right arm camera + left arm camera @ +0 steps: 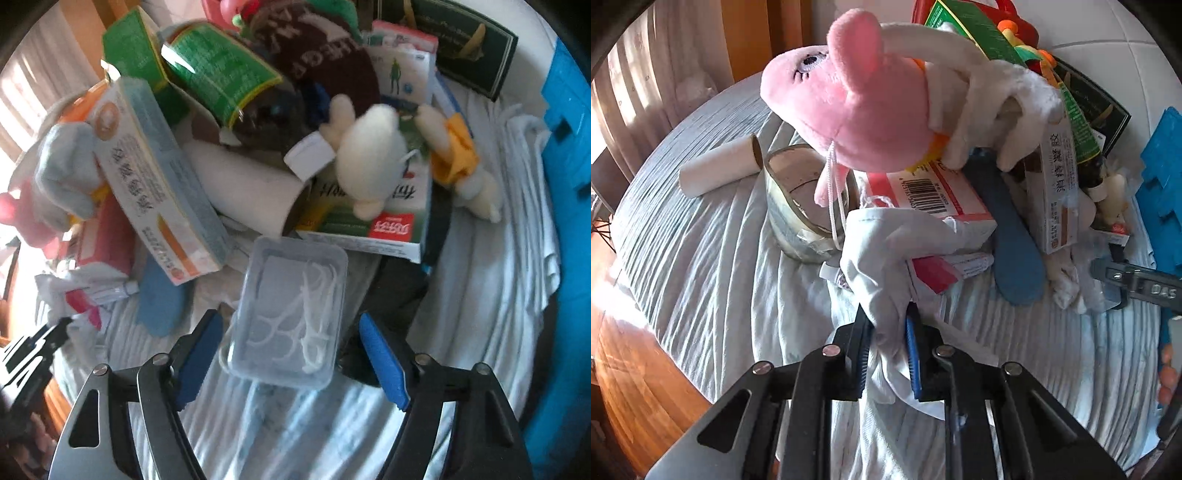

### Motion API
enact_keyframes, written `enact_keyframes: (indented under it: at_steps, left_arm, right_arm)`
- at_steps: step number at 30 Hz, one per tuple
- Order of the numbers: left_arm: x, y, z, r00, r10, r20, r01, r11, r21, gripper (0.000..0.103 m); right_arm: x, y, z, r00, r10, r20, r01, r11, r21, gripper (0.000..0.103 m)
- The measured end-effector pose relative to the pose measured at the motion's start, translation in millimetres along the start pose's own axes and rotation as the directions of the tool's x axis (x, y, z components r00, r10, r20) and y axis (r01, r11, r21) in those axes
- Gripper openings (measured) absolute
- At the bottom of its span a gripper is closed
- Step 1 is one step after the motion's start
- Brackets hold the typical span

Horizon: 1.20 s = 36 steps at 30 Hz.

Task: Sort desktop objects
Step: 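Grasp the white glove with the left tool while the right tool grasps the clear floss box, then carry the glove and floss box into the blue crate and release both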

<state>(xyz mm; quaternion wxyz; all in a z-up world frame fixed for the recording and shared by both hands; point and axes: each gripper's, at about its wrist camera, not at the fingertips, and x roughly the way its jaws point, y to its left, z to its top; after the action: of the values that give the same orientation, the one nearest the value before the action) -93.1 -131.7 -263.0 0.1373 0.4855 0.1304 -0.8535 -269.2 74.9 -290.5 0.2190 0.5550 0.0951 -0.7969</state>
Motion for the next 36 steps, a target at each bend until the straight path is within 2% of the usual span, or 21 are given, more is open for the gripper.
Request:
enact_keyframes:
  at_steps: [3, 4, 5, 8, 11, 14, 17, 20, 21, 22, 26, 28, 32, 36]
  left_arm:
    - [-19, -6, -1, 0.999, -0.018, 0.036, 0.018, 1.000, 0.015, 0.016]
    - [-26, -9, -1, 0.998, -0.018, 0.054, 0.017, 0.999, 0.027, 0.016]
    - [-34, -13, 0, 0.997, -0.020, 0.071, 0.017, 0.999, 0.044, 0.016]
    - [-47, -11, 9, 0.994, -0.036, 0.102, 0.028, 0.997, 0.074, 0.015]
    - [-64, -13, 15, 0.990, -0.042, 0.135, 0.030, 0.995, 0.092, 0.015]
    - [-77, -16, 39, 0.983, -0.056, 0.173, 0.037, 0.993, 0.114, 0.015]
    - [-93, -35, 60, 0.974, -0.088, 0.210, 0.059, 0.988, 0.142, 0.015]
    - [-110, -54, 75, 0.963, -0.117, 0.241, 0.073, 0.980, 0.183, 0.015]
    - [-119, -60, 80, 0.959, -0.131, 0.251, 0.080, 0.976, 0.202, 0.015]
    - [-128, -65, 84, 0.954, -0.145, 0.261, 0.088, 0.972, 0.220, 0.015]
    - [-162, -96, 100, 0.918, -0.243, 0.313, 0.139, 0.937, 0.321, 0.015]
    - [-180, -116, 107, 0.891, -0.314, 0.328, 0.177, 0.906, 0.384, 0.015]
    - [-210, -163, 114, 0.830, -0.461, 0.314, 0.265, 0.821, 0.505, 0.015]
    - [-236, -215, 115, 0.790, -0.546, 0.280, 0.312, 0.751, 0.582, 0.015]
  right_arm:
    - [8, 6, 3, 1.000, -0.015, -0.012, 0.015, 0.999, -0.035, 0.077]
    - [12, 6, 4, 1.000, -0.013, -0.025, 0.012, 0.999, -0.037, 0.074]
    - [17, 6, 4, 0.999, -0.011, -0.050, 0.010, 1.000, -0.030, 0.062]
    - [13, 2, -2, 0.999, -0.014, -0.047, 0.014, 1.000, -0.007, 0.061]
    - [-9, 1, -11, 1.000, 0.002, -0.009, -0.002, 1.000, -0.006, 0.061]
    - [-39, 0, -16, 0.999, 0.016, 0.042, -0.016, 1.000, -0.008, 0.061]
    - [-77, 0, -15, 0.992, 0.015, 0.123, -0.014, 1.000, -0.008, 0.061]
    - [-127, 0, -18, 0.975, 0.007, 0.223, -0.009, 1.000, 0.006, 0.061]
    - [-132, -2, -4, 0.969, 0.002, 0.246, -0.006, 1.000, 0.013, 0.061]
    - [-155, 11, -3, 0.962, -0.013, 0.274, 0.007, 1.000, 0.023, 0.061]
    - [-221, 1, -1, 0.914, -0.113, 0.389, 0.068, 0.989, 0.129, 0.061]
    - [-254, -3, -5, 0.881, -0.175, 0.439, 0.111, 0.979, 0.168, 0.061]
    - [-313, -18, -14, 0.822, -0.294, 0.488, 0.184, 0.948, 0.261, 0.061]
    - [-365, -48, -28, 0.773, -0.401, 0.492, 0.255, 0.906, 0.338, 0.061]
